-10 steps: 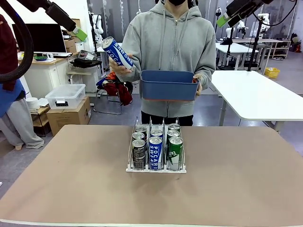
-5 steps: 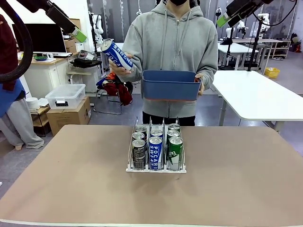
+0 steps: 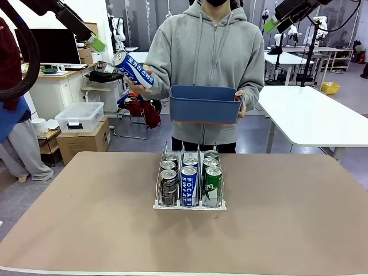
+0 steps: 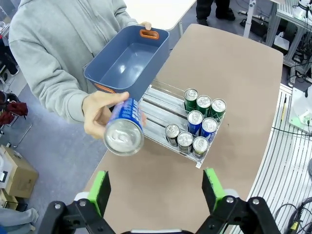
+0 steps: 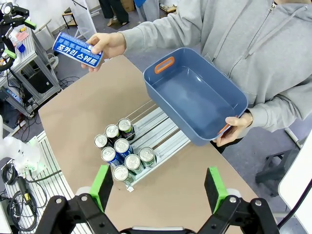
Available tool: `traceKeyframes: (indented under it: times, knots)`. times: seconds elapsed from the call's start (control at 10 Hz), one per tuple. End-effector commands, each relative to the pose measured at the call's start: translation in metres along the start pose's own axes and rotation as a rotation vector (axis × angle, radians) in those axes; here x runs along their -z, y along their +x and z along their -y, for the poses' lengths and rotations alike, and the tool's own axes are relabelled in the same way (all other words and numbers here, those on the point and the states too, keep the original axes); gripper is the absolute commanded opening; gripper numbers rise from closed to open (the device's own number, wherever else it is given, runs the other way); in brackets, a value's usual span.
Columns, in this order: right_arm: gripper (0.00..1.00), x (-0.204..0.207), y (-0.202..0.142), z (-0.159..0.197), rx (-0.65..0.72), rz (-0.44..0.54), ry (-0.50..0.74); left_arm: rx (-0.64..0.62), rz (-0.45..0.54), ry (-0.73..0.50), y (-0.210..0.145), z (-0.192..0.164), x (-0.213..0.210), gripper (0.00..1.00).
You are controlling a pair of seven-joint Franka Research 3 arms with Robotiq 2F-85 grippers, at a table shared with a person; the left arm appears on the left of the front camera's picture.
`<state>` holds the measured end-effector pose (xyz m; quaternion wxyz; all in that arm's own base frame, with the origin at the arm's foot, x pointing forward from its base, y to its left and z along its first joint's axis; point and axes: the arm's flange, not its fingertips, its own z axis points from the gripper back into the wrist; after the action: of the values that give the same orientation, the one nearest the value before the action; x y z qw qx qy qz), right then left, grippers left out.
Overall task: Fill the beverage cans into the dispenser.
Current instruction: Pick up the Ionic drink handed by the human.
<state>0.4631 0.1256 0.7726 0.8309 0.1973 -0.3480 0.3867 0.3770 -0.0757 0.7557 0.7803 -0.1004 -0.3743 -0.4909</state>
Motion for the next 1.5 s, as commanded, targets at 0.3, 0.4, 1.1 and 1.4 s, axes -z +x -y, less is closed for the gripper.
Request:
traceKeyframes:
  times: [0.3, 0.4, 1.1, 1.4]
  knots:
    - [1.0, 0.001, -0.003, -0.001, 0.002, 0.006, 0.008, 0.058, -0.025, 0.073, 0.015, -0.021, 0.032, 1.0]
    - [1.0, 0.001, -0.003, -0.001, 0.002, 0.006, 0.008, 0.07, -0.026, 0.111, 0.016, -0.021, 0.038, 1.0]
    - [1.0, 0.001, -0.003, -0.001, 0.002, 0.006, 0.008, 0.049, 0.01, 0.071, 0.005, -0.028, 0.068, 1.0]
    - [1.0, 0.001, -0.003, -0.001, 0.002, 0.006, 0.008, -0.028, 0.019, 0.062, 0.0, -0.037, 0.08, 1.0]
